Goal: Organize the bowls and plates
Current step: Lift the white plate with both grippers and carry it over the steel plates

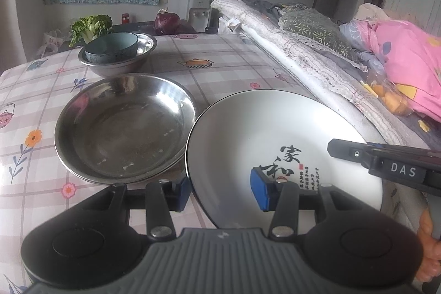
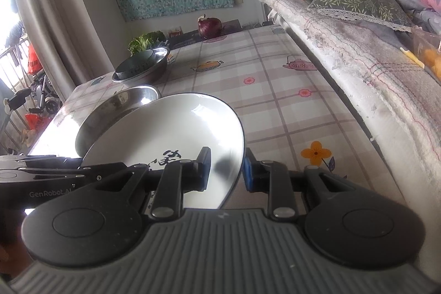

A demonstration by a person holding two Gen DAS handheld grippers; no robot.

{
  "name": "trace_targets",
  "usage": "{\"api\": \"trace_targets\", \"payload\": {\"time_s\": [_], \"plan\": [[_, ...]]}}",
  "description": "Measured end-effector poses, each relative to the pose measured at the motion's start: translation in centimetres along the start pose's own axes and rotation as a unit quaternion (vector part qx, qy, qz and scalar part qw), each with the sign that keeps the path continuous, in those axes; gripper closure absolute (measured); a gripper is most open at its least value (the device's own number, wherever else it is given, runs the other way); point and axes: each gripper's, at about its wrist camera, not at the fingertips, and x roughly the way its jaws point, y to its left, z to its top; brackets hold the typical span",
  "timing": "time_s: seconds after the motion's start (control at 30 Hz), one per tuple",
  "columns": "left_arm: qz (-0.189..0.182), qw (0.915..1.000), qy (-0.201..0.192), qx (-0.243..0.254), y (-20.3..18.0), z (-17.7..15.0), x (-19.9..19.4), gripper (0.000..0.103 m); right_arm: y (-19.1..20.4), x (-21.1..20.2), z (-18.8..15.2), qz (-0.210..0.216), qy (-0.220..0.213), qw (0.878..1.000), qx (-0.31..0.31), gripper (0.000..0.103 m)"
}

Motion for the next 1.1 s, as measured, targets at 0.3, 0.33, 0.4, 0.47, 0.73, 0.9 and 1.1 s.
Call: {"api": "trace_targets", "payload": {"time_s": [0.3, 0.33, 0.4, 0.47, 0.73, 0.9, 1.1], "plan": [[0.013, 0.9992, -0.027, -0.026, 2.3, 1.4, -1.3, 0.057, 2.1, 0.3, 2.0, 0.016, -0.015, 1.0, -0.017, 0.079], [0.016, 0.999, -0.029, -0.03, 2.8, 1.6, -1.3, 0.057, 2.5, 0.6, 2.3, 0.019, -0.015, 1.0, -0.019, 0.079], [0.025, 0.9984, -0.033, -0.039, 3.9, 2.0, -1.5, 0.057, 3.3, 1.3, 2.9, 0.029, -0.013, 0.999, -0.024, 0.079], [0.036, 0.9976, -0.037, -0.046, 5.0, 2.3, -1.7, 0.057, 4.3, 2.3, 3.5, 0.04, -0.01, 0.999, -0.028, 0.079], [0.079, 0.9927, -0.037, -0.083, 10.4, 3.1, -1.6, 0.057, 9.0, 7.5, 5.2, 0.09, 0.021, 0.995, -0.041, 0.079], [0.092, 0.9906, -0.015, -0.101, 12.9, 3.1, -0.3, 0.057, 10.8, 11.1, 5.5, 0.106, 0.055, 0.992, -0.036, 0.079], [0.083, 0.9893, 0.011, -0.12, 14.4, 2.6, 1.4, 0.058, 11.3, 14.2, 5.7, 0.109, 0.077, 0.991, -0.032, 0.079]]}}
